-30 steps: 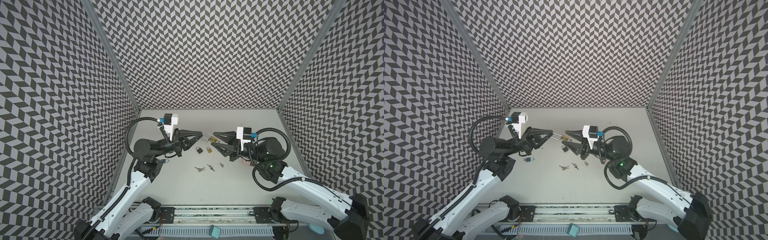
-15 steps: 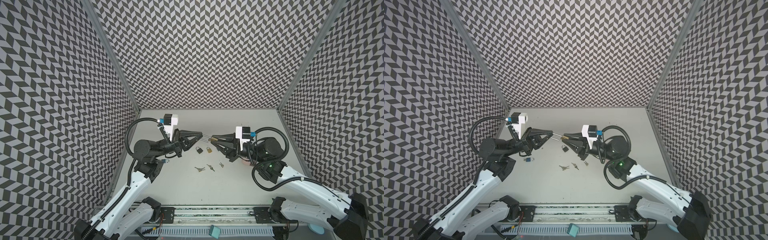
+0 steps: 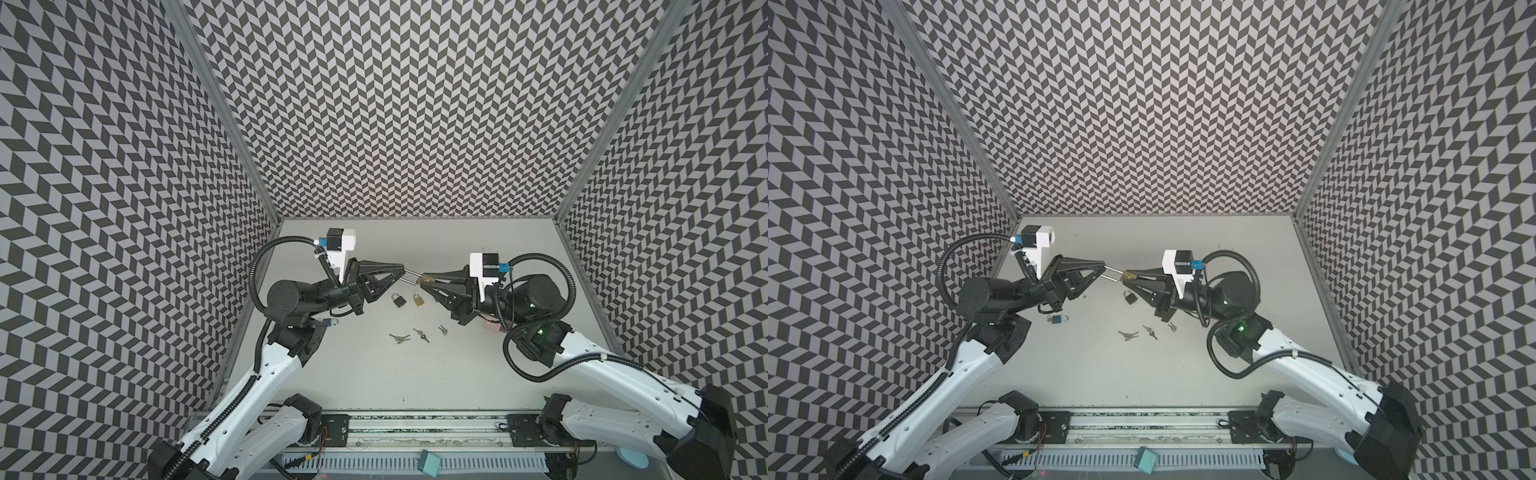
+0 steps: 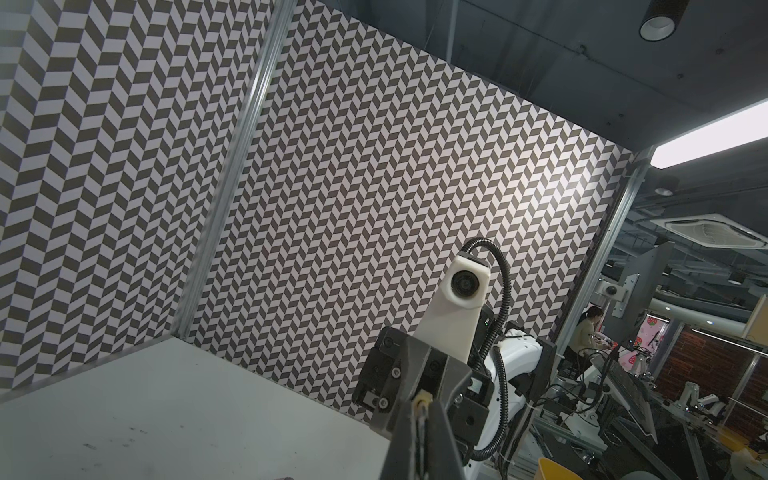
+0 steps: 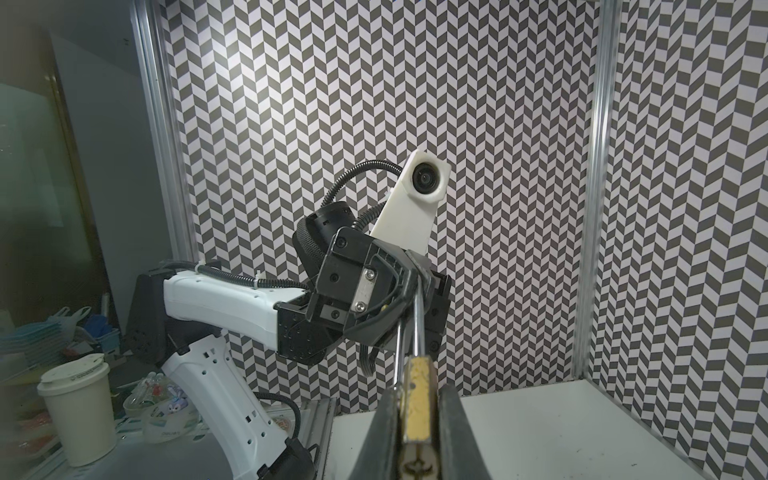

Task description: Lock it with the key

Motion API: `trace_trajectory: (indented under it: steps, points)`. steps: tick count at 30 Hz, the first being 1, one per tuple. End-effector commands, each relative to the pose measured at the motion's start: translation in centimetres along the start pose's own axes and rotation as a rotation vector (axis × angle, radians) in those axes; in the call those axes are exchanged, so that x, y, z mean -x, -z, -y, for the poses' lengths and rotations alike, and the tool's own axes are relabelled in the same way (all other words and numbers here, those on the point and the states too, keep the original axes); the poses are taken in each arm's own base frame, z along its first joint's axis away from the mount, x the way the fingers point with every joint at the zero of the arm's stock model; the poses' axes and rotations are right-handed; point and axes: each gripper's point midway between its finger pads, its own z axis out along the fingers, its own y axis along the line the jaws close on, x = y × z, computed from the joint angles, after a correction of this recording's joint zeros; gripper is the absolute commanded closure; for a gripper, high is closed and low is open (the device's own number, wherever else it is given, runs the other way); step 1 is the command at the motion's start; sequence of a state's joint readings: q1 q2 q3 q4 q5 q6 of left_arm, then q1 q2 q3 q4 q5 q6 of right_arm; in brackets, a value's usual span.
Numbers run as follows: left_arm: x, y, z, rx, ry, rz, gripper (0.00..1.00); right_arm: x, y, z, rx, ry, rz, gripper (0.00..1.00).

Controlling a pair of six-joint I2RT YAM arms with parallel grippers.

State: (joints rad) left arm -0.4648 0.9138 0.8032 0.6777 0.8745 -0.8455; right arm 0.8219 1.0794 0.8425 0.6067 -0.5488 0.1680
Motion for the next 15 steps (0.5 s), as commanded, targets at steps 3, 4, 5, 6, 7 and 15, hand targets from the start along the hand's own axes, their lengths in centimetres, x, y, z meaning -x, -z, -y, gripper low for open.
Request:
trace_trajectory:
  steps: [3, 4, 5, 6, 7, 15]
  points:
    - [1.6, -0.1, 1.4, -0.009, -0.086, 0.030, 1.00, 1.6, 0.3, 0.1, -0.034, -0.137, 0.029, 1.00]
    - [1.8, -0.2, 1.7, -0.015, -0.096, 0.027, 1.00, 1.7, 0.3, 0.0, -0.027, -0.168, 0.022, 1.00]
    - [2.0, -0.3, 1.8, -0.019, -0.105, 0.025, 1.00, 1.8, 0.3, -0.3, -0.016, -0.190, 0.019, 1.00]
    - [2.1, -0.3, 1.9, -0.022, -0.110, 0.022, 1.00, 1.9, 0.3, -0.5, -0.001, -0.212, 0.019, 1.00]
    - [2.2, -0.4, 2.0, -0.025, -0.114, 0.018, 1.00, 2.2, 0.3, -1.0, 0.023, -0.233, 0.022, 1.00]
    - [2.1, -0.5, 2.4, -0.044, -0.114, 0.006, 1.00, 2.9, 0.0, -1.8, 0.069, -0.243, 0.008, 1.00]
